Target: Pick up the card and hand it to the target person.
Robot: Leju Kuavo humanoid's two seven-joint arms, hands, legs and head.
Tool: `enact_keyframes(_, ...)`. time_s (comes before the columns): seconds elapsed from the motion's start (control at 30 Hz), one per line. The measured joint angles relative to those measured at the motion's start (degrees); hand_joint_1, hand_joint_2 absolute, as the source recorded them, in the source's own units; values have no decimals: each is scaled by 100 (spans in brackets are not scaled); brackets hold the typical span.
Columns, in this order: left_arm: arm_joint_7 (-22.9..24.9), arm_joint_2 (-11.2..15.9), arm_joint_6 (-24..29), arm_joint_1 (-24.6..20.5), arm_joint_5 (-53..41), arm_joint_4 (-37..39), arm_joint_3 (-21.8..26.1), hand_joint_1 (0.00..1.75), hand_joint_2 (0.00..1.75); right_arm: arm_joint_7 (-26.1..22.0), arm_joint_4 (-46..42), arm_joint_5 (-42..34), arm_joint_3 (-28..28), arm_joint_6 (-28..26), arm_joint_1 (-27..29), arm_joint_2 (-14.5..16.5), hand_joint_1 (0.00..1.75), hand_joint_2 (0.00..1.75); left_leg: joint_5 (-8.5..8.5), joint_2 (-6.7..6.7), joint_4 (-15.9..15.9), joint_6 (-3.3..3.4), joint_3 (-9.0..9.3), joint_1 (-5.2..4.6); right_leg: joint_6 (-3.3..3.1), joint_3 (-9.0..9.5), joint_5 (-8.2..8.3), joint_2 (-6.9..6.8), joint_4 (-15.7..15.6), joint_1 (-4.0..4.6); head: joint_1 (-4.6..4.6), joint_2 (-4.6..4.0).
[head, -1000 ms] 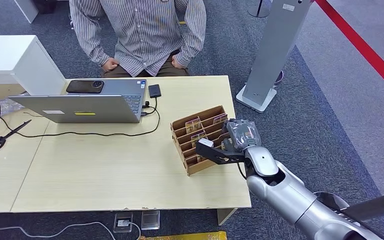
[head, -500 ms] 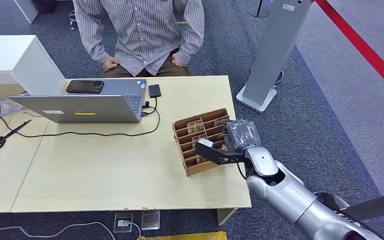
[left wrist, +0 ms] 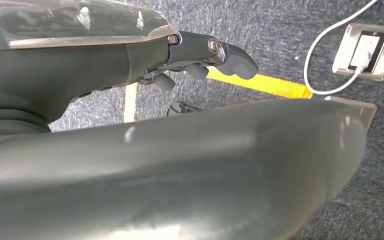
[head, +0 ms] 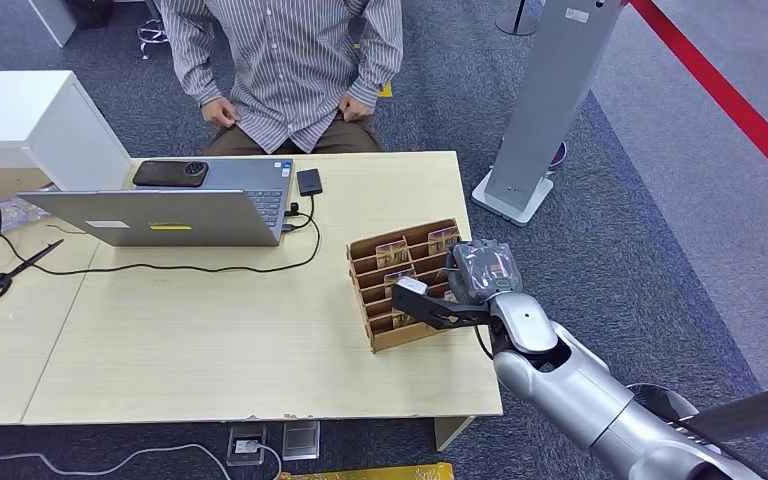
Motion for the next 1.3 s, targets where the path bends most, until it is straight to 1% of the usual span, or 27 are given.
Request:
enact_keyframes(0.1,-6,2,2,2,19,0,1,0,0,-36,-51,-64,-15,-8,12,-20,175,175,0,0,0,0,-2,0,0,0,0,0,0,0,1,1)
enact_keyframes(0.23,-4,6,-4,2,33,0,3,0,0,-111,-228,-364,-107,103,8,-75,175,175,0,0,0,0,-3,0,0,-1,0,0,0,0,6,0)
enact_keyframes(0.3,-4,9,-11,3,46,0,4,0,0,-172,-382,-774,-175,265,-14,-112,175,175,0,0,0,0,-3,0,0,-2,0,0,0,0,4,1)
enact_keyframes(0.37,-4,15,-15,4,69,0,5,0,0,-227,-575,-1381,-248,543,-81,-159,175,175,0,0,0,0,-3,0,0,-2,0,0,0,0,4,1)
enact_keyframes(0.5,-4,44,-17,9,103,0,19,0,0,-124,-1094,-2533,-310,1339,-491,-327,175,175,1,2,0,0,-1,0,-3,-3,3,2,1,0,-3,0)
enact_keyframes(0.57,-4,61,-19,12,113,0,27,0,0,-76,-1380,-2960,-345,1558,-721,-414,175,175,2,2,0,0,-1,0,-3,-3,4,1,1,0,-3,0)
enact_keyframes(0.63,-4,73,-19,14,121,0,30,0,0,-54,-1665,-3162,-382,1673,-938,-489,175,175,2,2,0,0,-1,0,-3,-3,4,1,1,0,-4,0)
enact_keyframes(0.77,-4,82,-22,15,139,0,34,0,0,-96,-2141,-3179,-435,1666,-1234,-578,175,175,2,1,0,0,-3,0,-3,-2,3,1,1,0,5,0)
enact_keyframes(0.83,-1,82,-34,13,143,0,34,0,0,-176,-2317,-3038,-460,1515,-1287,-586,175,175,2,1,0,0,-3,0,-3,-2,3,1,1,0,6,1)
enact_keyframes(0.9,8,81,-55,13,145,0,34,0,0,-285,-2427,-2633,-480,1229,-1296,-567,175,175,2,0,0,0,-4,0,-3,-2,3,0,1,0,5,1)
enact_keyframes(1.03,10,68,-68,9,145,0,34,0,0,-608,-2423,-1482,-497,323,-1227,-429,175,175,2,0,0,0,-4,0,-3,-1,3,0,1,0,2,0)
enact_keyframes(1.1,-2,54,-68,8,145,0,34,0,0,-760,-2324,-1042,-518,-177,-1147,-350,175,175,2,0,0,0,-4,0,-3,-1,3,0,1,0,0,0)
enact_keyframes(1.17,-17,42,-68,6,145,0,34,0,0,-833,-2202,-617,-528,-566,-1081,-282,175,175,2,0,0,1,-4,0,-3,-1,3,-1,1,0,-5,0)
enact_keyframes(1.23,-23,33,-68,8,145,0,34,0,0,-888,-2103,-329,-539,-928,-1015,-238,175,175,2,-1,0,1,-4,0,-3,-1,3,-2,1,1,-4,0)
enact_keyframes(1.3,-23,30,-68,8,145,0,34,0,0,-928,-2011,-197,-565,-1259,-948,-216,175,175,2,-1,0,1,-5,0,-3,-1,3,-2,2,0,-1,0)
